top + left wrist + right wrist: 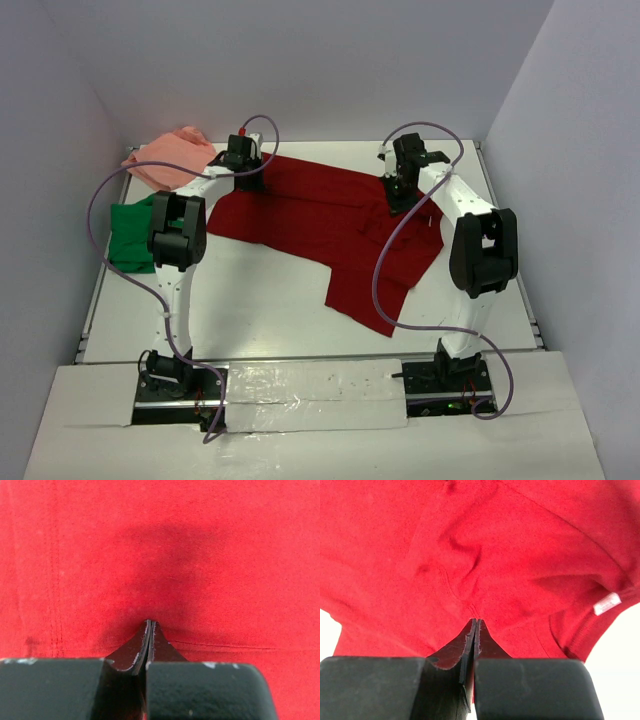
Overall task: Fold and stack the t-shirts
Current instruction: Fold the flattened tshirt in 1/3 of the way
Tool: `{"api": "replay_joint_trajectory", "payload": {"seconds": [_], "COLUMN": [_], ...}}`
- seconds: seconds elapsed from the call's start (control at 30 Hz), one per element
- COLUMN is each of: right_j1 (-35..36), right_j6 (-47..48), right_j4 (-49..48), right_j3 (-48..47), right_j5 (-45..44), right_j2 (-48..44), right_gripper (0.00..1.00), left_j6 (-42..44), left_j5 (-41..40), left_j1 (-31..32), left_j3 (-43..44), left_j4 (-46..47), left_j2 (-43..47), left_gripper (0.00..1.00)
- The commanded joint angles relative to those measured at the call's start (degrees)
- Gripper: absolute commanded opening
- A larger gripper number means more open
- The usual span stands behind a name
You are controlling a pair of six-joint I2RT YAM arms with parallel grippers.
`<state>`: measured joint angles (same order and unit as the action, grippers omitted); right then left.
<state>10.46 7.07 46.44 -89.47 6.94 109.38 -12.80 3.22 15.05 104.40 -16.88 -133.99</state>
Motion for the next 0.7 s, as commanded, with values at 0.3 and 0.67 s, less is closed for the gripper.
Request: {"api": "replay_joint_trajectory", "payload": {"seconds": [0.3, 0.67], "right_j1": [0.0, -5.5], "right_j6": [-0.4, -3.0], "right_j4": [0.9, 3.9], "right_j3": [1.7, -5.4], "right_j5": [-11.9, -7.3], "right_j2": [1.2, 12.4], "right_gripper": [0.0, 0.0], "left_j6": [0.0, 0.4], "left_j5": [-2.3, -1.0], "left_j1": [-1.4, -1.6], "left_j3": [-2.4, -5.3], "left_j4": [0.8, 2.2], "left_j2": [2.5, 4.4], "left_gripper": [0.0, 0.0]}}
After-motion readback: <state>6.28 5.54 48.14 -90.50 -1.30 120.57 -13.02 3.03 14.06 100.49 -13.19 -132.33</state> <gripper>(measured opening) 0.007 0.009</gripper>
